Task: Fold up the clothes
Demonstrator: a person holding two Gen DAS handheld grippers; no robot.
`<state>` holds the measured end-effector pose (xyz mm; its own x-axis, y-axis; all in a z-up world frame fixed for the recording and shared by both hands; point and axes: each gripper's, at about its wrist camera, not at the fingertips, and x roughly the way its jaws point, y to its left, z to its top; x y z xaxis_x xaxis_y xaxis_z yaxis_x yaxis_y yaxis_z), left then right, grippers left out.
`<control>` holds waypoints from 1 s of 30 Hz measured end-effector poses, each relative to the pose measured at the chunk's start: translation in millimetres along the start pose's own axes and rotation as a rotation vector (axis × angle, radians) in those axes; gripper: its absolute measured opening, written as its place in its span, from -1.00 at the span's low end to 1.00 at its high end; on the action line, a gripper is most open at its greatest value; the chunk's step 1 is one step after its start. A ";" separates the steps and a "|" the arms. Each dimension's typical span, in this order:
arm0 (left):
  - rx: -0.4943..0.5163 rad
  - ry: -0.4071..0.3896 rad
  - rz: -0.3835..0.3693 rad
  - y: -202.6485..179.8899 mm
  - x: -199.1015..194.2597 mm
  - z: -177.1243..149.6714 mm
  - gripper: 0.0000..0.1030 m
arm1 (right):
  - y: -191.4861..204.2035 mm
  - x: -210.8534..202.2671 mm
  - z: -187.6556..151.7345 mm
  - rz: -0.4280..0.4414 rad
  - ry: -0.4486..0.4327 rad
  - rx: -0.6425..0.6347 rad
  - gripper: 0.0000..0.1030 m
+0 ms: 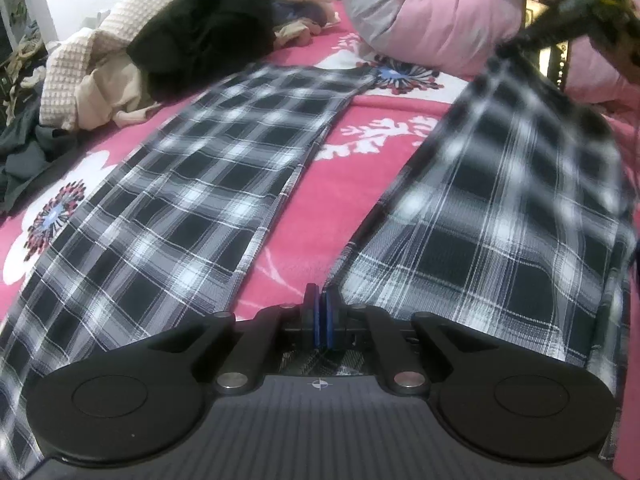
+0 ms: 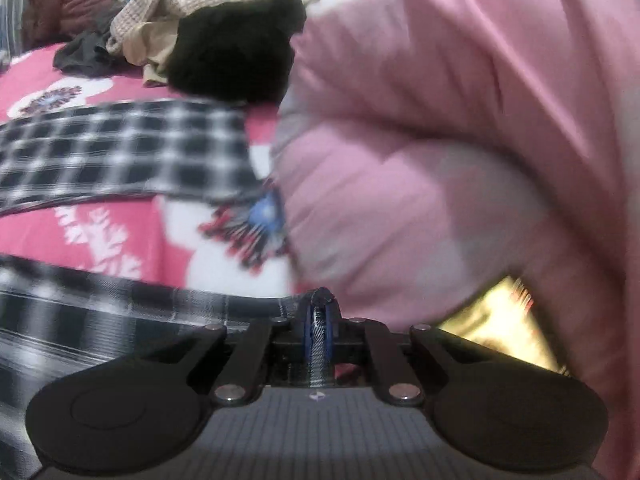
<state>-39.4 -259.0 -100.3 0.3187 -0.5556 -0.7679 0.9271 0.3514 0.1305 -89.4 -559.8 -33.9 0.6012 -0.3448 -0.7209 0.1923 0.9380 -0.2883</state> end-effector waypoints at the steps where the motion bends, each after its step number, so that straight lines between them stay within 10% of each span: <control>1: 0.002 0.001 0.005 -0.4 -0.3 0.6 -0.95 | 3.6 1.7 2.4 -0.013 -0.007 -0.034 -0.86; 16: 0.129 0.014 0.099 -14.5 4.8 -0.7 -0.95 | 44.0 49.3 -3.6 -0.090 0.042 -0.310 -0.66; 22: 0.162 0.011 0.133 -18.0 4.8 1.4 -0.63 | -9.0 -31.5 5.5 -0.018 -0.051 0.018 -0.06; 30: 0.046 -0.044 0.131 -1.8 -22.7 14.9 -0.27 | -127.3 -146.8 -36.3 0.161 -0.071 0.669 -0.01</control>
<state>-45.4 -258.3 -73.7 0.4450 -0.5403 -0.7142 0.8848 0.3885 0.2573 -230.3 -629.8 85.7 0.7075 -0.2178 -0.6723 0.5199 0.8048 0.2864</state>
